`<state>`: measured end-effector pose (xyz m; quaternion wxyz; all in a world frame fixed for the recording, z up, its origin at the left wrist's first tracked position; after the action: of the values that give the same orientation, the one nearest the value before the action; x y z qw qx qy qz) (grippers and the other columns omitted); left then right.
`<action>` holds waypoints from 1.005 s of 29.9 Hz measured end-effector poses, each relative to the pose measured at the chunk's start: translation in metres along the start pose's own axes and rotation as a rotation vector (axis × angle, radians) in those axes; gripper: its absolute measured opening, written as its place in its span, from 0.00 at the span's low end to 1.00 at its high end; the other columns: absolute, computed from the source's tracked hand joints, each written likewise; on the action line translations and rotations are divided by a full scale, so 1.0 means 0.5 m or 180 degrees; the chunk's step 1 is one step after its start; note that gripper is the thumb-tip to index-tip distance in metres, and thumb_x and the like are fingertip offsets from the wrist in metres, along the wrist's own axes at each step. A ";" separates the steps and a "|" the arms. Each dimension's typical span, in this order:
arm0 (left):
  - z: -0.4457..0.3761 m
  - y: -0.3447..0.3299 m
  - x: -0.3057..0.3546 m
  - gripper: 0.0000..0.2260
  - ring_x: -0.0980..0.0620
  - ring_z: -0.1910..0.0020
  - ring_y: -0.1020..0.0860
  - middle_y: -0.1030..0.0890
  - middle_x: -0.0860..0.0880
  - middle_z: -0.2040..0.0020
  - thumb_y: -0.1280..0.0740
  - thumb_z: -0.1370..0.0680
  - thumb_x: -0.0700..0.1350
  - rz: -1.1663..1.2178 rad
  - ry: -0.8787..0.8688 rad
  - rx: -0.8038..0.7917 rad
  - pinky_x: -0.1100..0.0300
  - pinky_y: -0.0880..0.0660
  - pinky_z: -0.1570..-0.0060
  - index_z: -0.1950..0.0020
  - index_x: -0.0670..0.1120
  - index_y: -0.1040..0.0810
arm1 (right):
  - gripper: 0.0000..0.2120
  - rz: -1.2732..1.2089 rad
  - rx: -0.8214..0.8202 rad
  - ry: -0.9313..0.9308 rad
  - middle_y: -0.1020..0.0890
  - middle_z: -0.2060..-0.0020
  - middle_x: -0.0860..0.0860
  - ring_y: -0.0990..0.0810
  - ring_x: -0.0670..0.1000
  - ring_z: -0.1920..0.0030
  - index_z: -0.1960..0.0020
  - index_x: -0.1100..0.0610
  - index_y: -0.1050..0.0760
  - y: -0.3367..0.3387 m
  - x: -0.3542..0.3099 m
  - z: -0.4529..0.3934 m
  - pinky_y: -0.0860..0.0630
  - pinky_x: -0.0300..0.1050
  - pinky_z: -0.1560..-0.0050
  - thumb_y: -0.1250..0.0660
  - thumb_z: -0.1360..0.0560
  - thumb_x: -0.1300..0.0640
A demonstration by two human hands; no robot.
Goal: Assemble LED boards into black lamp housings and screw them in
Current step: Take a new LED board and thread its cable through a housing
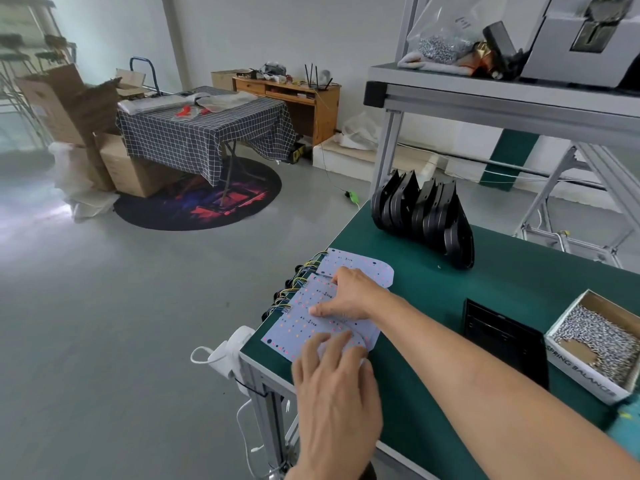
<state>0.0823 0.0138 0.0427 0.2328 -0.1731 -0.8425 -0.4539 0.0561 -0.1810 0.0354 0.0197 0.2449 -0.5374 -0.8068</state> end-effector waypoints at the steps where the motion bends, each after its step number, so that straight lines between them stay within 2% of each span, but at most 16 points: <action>1: -0.002 0.000 -0.012 0.08 0.39 0.37 0.22 0.17 0.50 0.38 0.27 0.28 0.43 -0.0157 0.0212 -0.0071 0.45 0.25 0.41 0.50 0.48 0.16 | 0.45 -0.0005 0.0006 0.0005 0.29 0.28 0.57 0.28 0.58 0.29 0.26 0.60 0.34 0.001 0.000 0.000 0.27 0.53 0.32 0.24 0.30 0.33; 3: -0.003 -0.010 -0.038 0.16 0.32 0.35 0.22 0.18 0.42 0.36 0.21 0.33 0.43 -0.0520 0.0517 -0.0243 0.37 0.23 0.39 0.47 0.45 0.16 | 0.45 -0.0079 -0.0002 0.0032 0.28 0.28 0.56 0.28 0.57 0.29 0.26 0.60 0.34 0.003 -0.001 -0.003 0.28 0.53 0.32 0.24 0.29 0.33; 4: -0.004 -0.016 -0.043 0.19 0.31 0.31 0.25 0.20 0.39 0.33 0.20 0.33 0.45 -0.0641 0.0592 -0.0348 0.35 0.26 0.35 0.44 0.44 0.16 | 0.45 -0.0123 -0.0014 0.0042 0.27 0.28 0.56 0.28 0.57 0.29 0.26 0.60 0.35 0.003 -0.001 -0.003 0.28 0.54 0.32 0.23 0.29 0.34; 7: 0.000 -0.039 -0.055 0.25 0.36 0.19 0.43 0.35 0.42 0.20 0.30 0.25 0.56 -0.0560 0.0873 -0.0750 0.40 0.44 0.21 0.29 0.49 0.25 | 0.43 -0.0159 -0.0006 0.0059 0.27 0.29 0.55 0.27 0.57 0.30 0.27 0.59 0.34 0.005 0.000 -0.003 0.27 0.53 0.34 0.23 0.29 0.34; 9: -0.001 -0.041 -0.068 0.32 0.39 0.17 0.48 0.40 0.43 0.18 0.32 0.25 0.61 -0.0452 0.1005 -0.0769 0.44 0.49 0.20 0.23 0.51 0.31 | 0.40 -0.0221 0.0033 0.0089 0.25 0.33 0.53 0.26 0.55 0.36 0.30 0.58 0.32 0.005 0.001 -0.002 0.26 0.51 0.40 0.23 0.29 0.34; 11: -0.004 -0.040 -0.078 0.35 0.39 0.17 0.50 0.43 0.43 0.17 0.32 0.25 0.62 -0.0484 0.1032 -0.0803 0.45 0.50 0.20 0.20 0.52 0.35 | 0.34 -0.0302 0.0087 0.0134 0.25 0.43 0.49 0.28 0.53 0.44 0.37 0.56 0.30 0.007 0.003 -0.003 0.29 0.48 0.49 0.25 0.28 0.33; 13: -0.010 -0.031 -0.079 0.33 0.37 0.18 0.44 0.38 0.42 0.19 0.29 0.24 0.58 -0.0490 0.0933 -0.0798 0.42 0.44 0.21 0.22 0.50 0.31 | 0.25 -0.0277 0.0205 0.0131 0.29 0.53 0.47 0.31 0.52 0.50 0.46 0.53 0.33 0.010 0.007 -0.006 0.33 0.46 0.56 0.28 0.25 0.34; 15: -0.017 -0.026 -0.078 0.26 0.32 0.27 0.28 0.24 0.39 0.28 0.21 0.28 0.46 -0.0440 0.0686 -0.0669 0.36 0.29 0.31 0.31 0.44 0.20 | 0.21 -0.0251 0.0282 0.0077 0.32 0.58 0.46 0.33 0.53 0.51 0.54 0.50 0.35 0.013 0.011 -0.007 0.35 0.47 0.59 0.30 0.22 0.37; 17: -0.019 -0.016 -0.082 0.23 0.30 0.35 0.21 0.18 0.39 0.36 0.19 0.32 0.37 -0.0318 0.0499 -0.0246 0.33 0.23 0.40 0.38 0.40 0.16 | 0.22 -0.0279 0.0339 0.0033 0.34 0.64 0.46 0.32 0.55 0.55 0.62 0.49 0.39 0.014 0.013 -0.006 0.37 0.48 0.63 0.32 0.21 0.38; 18: -0.022 -0.008 -0.083 0.22 0.30 0.35 0.22 0.18 0.39 0.36 0.20 0.30 0.34 -0.0175 0.0454 -0.0082 0.33 0.23 0.40 0.37 0.40 0.17 | 0.22 -0.0290 0.0363 0.0002 0.31 0.65 0.48 0.29 0.57 0.56 0.62 0.51 0.37 0.014 0.014 -0.006 0.35 0.49 0.61 0.33 0.20 0.40; 20: -0.031 0.009 -0.087 0.19 0.34 0.29 0.25 0.20 0.42 0.31 0.27 0.23 0.34 0.0170 0.0548 0.0084 0.37 0.27 0.33 0.32 0.41 0.19 | 0.18 -0.0252 0.0373 -0.0030 0.22 0.60 0.54 0.22 0.60 0.52 0.58 0.56 0.30 0.014 0.013 -0.004 0.28 0.51 0.55 0.34 0.19 0.43; 23: -0.055 0.050 -0.098 0.18 0.45 0.25 0.28 0.23 0.49 0.27 0.35 0.17 0.36 0.0671 0.0882 0.0392 0.52 0.33 0.28 0.27 0.47 0.22 | 0.17 -0.0144 0.0512 -0.0016 0.18 0.51 0.56 0.21 0.61 0.47 0.49 0.61 0.25 0.014 0.015 0.003 0.24 0.54 0.49 0.36 0.20 0.46; 25: -0.082 0.080 -0.111 0.16 0.47 0.32 0.22 0.18 0.51 0.33 0.38 0.15 0.42 0.0788 0.1057 0.0531 0.54 0.28 0.33 0.28 0.49 0.21 | 0.16 -0.0081 0.0615 0.0006 0.19 0.50 0.54 0.23 0.58 0.48 0.47 0.59 0.26 0.011 0.017 0.010 0.27 0.52 0.52 0.37 0.20 0.44; 27: -0.115 0.118 -0.128 0.13 0.45 0.52 0.19 0.14 0.50 0.51 0.40 0.15 0.46 0.0718 0.1170 0.0731 0.55 0.25 0.49 0.37 0.49 0.18 | 0.16 -0.0038 0.0667 0.0014 0.20 0.48 0.53 0.24 0.57 0.48 0.47 0.57 0.27 0.004 0.019 0.014 0.28 0.51 0.52 0.36 0.19 0.44; 28: -0.132 0.137 -0.138 0.10 0.45 0.62 0.24 0.18 0.50 0.62 0.40 0.14 0.46 0.0698 0.1181 0.0841 0.57 0.29 0.58 0.46 0.48 0.18 | 0.16 -0.0023 0.0695 0.0018 0.21 0.47 0.53 0.24 0.57 0.47 0.47 0.57 0.27 0.001 0.021 0.016 0.27 0.52 0.50 0.36 0.19 0.43; 30: -0.167 0.169 -0.161 0.13 0.43 0.67 0.32 0.28 0.50 0.70 0.40 0.14 0.45 0.0653 0.1212 0.0892 0.54 0.40 0.64 0.58 0.44 0.27 | 0.17 0.0013 0.0796 0.0043 0.23 0.46 0.53 0.24 0.57 0.45 0.48 0.57 0.26 -0.002 0.024 0.019 0.24 0.54 0.45 0.36 0.19 0.43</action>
<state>0.2112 -0.0189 0.0965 0.4539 -0.1350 -0.8162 -0.3311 0.0417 -0.1761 0.0327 -0.0058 0.2498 -0.6342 -0.7317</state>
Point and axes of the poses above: each hand's wrist, its own z-axis away from the middle knuckle, its own y-axis out of the back of the hand, x = y × z, the point moved 5 cm from there along -z, towards the middle knuckle
